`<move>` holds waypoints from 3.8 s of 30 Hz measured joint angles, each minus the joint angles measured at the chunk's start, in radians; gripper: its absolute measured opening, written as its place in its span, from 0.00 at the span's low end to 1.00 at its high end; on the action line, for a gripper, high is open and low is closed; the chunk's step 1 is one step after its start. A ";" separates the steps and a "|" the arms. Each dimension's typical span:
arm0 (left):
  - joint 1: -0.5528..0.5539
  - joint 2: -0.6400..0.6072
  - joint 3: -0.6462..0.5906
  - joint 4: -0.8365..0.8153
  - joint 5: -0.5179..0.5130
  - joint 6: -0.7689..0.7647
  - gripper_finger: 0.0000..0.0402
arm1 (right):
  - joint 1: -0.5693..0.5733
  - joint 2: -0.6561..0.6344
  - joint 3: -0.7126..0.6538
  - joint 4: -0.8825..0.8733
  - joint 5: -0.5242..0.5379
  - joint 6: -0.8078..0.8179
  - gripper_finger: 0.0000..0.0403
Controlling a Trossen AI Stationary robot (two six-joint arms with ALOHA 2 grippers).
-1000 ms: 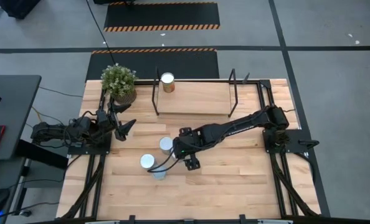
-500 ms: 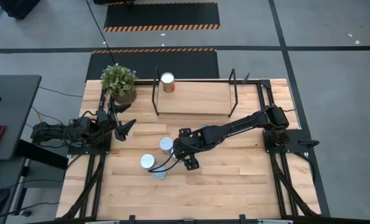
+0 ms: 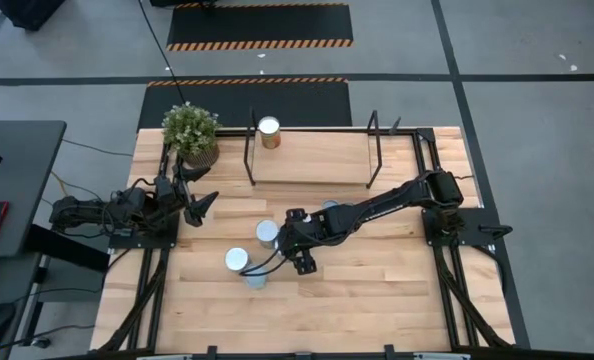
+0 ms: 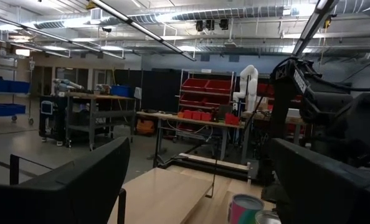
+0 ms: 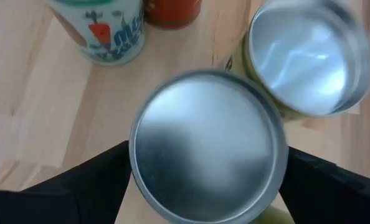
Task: Pick and place cans onto a shelf
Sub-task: Put the canned cherries on the shelf, then put the canned oranges on the shelf
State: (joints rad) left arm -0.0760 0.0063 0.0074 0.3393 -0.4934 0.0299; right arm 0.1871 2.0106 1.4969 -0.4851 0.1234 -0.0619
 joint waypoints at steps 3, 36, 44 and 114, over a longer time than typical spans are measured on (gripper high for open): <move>0.000 0.000 0.000 0.000 0.000 0.000 0.98 | -0.007 0.000 -0.007 0.016 -0.024 0.012 0.86; 0.000 0.000 0.000 -0.001 -0.001 0.006 0.98 | -0.357 -0.050 0.369 -0.195 -0.045 -0.284 0.81; 0.000 0.000 0.000 0.000 -0.004 0.014 0.98 | -0.498 -0.047 0.209 -0.002 -0.102 -0.289 0.81; 0.001 0.000 0.000 0.035 -0.048 0.085 0.98 | -0.462 0.084 0.466 -0.557 -0.209 -0.170 0.98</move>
State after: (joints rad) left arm -0.0750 0.0063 0.0074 0.3745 -0.5415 0.1153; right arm -0.2754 2.0941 1.9633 -1.0420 -0.0860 -0.2316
